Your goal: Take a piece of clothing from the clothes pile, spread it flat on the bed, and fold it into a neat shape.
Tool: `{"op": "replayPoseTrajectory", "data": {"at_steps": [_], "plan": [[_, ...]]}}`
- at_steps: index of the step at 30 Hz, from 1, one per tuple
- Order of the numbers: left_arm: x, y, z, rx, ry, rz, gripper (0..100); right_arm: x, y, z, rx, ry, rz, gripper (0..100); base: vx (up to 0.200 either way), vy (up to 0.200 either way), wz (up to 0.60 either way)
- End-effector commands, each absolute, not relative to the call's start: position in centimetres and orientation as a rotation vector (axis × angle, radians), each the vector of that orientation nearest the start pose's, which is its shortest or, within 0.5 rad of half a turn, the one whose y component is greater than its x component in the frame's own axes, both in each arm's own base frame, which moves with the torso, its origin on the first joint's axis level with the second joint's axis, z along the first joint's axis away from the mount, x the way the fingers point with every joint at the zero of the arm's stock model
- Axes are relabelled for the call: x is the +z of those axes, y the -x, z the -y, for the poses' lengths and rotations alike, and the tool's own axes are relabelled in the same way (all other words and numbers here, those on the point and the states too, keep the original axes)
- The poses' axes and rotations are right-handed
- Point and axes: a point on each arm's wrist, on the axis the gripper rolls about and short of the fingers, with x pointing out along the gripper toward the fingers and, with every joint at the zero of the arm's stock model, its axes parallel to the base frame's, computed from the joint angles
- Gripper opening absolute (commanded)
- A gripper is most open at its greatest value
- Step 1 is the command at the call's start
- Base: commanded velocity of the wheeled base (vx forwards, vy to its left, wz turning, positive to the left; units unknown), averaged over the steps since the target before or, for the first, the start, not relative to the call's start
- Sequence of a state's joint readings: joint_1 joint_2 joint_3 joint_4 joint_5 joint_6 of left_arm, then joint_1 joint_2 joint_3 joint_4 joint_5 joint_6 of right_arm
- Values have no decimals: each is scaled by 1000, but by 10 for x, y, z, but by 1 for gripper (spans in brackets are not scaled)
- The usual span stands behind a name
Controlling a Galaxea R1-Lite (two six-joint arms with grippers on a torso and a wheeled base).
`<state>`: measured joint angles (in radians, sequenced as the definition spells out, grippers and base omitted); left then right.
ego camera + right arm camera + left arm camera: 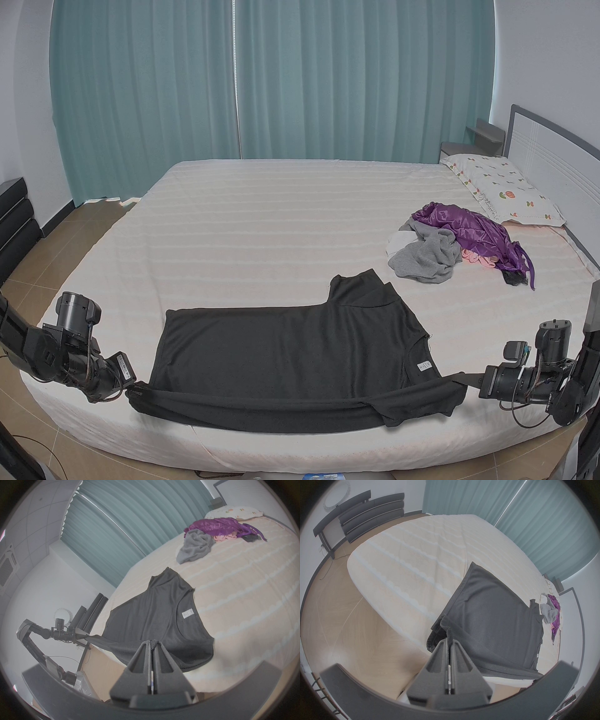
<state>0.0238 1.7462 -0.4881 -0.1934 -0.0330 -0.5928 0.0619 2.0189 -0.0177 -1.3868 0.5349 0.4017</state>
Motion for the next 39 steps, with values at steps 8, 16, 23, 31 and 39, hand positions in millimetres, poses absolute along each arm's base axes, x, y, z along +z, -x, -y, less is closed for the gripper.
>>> {"op": "replayPoseTrajectory", "data": {"at_steps": [8,16,23,31,39], "plan": [[59,-216,-4,304,538,-1064,0,33,-182,-22,443,-467,-799,0,0,0,0],[55,-227,-4,298,540,-1065,0,31,-188,-22,437,-463,-800,0,0,0,0],[44,-251,-3,298,543,-1086,0,18,-219,-23,408,-458,-803,0,0,0,0],[27,-276,1,292,537,-1106,0,2,-241,-24,394,-461,-828,0,0,0,0],[13,-302,1,301,532,-1106,0,-17,-272,-27,366,-449,-836,0,0,0,0]]}}
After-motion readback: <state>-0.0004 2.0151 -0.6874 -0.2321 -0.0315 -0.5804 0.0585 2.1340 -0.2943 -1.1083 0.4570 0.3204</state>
